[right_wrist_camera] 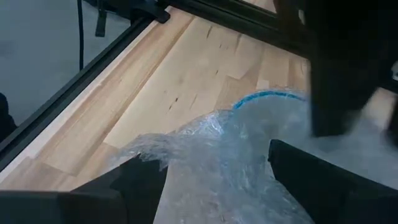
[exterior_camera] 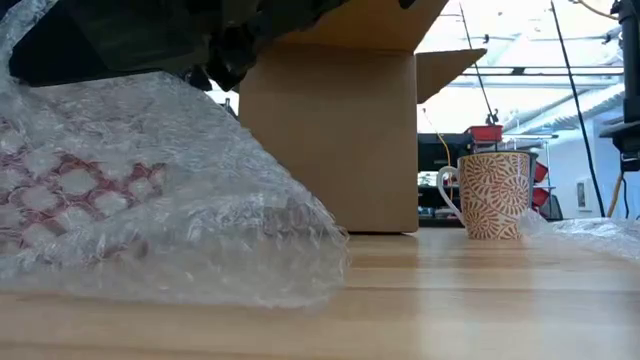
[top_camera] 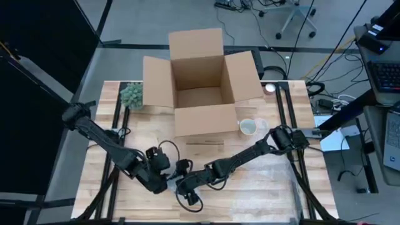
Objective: Wrap mug
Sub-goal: Wrap the red cup in the bubble wrap
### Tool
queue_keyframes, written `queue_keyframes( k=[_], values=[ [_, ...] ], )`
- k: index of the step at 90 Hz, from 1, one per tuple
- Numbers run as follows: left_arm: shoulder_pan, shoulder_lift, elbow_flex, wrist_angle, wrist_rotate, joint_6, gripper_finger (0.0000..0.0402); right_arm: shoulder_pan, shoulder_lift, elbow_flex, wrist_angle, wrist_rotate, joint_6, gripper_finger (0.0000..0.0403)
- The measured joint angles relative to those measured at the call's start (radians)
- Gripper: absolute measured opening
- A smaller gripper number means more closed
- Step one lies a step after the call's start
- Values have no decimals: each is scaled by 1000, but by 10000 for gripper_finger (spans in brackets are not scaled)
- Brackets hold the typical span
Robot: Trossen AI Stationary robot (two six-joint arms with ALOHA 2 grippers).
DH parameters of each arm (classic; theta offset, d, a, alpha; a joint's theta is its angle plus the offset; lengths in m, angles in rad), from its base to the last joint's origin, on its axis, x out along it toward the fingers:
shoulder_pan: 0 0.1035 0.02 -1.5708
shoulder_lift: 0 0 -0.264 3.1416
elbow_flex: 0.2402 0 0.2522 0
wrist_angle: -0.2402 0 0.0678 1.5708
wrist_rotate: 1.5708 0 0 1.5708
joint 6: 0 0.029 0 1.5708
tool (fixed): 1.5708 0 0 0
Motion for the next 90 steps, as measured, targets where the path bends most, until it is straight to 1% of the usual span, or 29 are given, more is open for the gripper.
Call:
queue_keyframes(
  k=[28,36,44,57,64,75,90],
  values=[
    [1,142,5,42,-15,-33,205,1,0,0,1,-2,0,263],
    [3,160,6,47,-19,-36,205,3,-5,0,6,-4,-10,263],
    [2,162,6,51,-21,-33,205,13,-15,3,-8,10,-54,263],
    [1,158,3,52,-24,-27,205,29,-57,51,-139,103,-131,263],
    [1,158,3,55,-23,-26,205,32,-74,88,-223,124,-155,263],
    [2,159,2,65,-22,-26,205,37,-92,141,-379,133,-152,263],
    [1,160,2,69,-18,-23,205,63,-95,224,-564,129,-79,263]
  ],
)
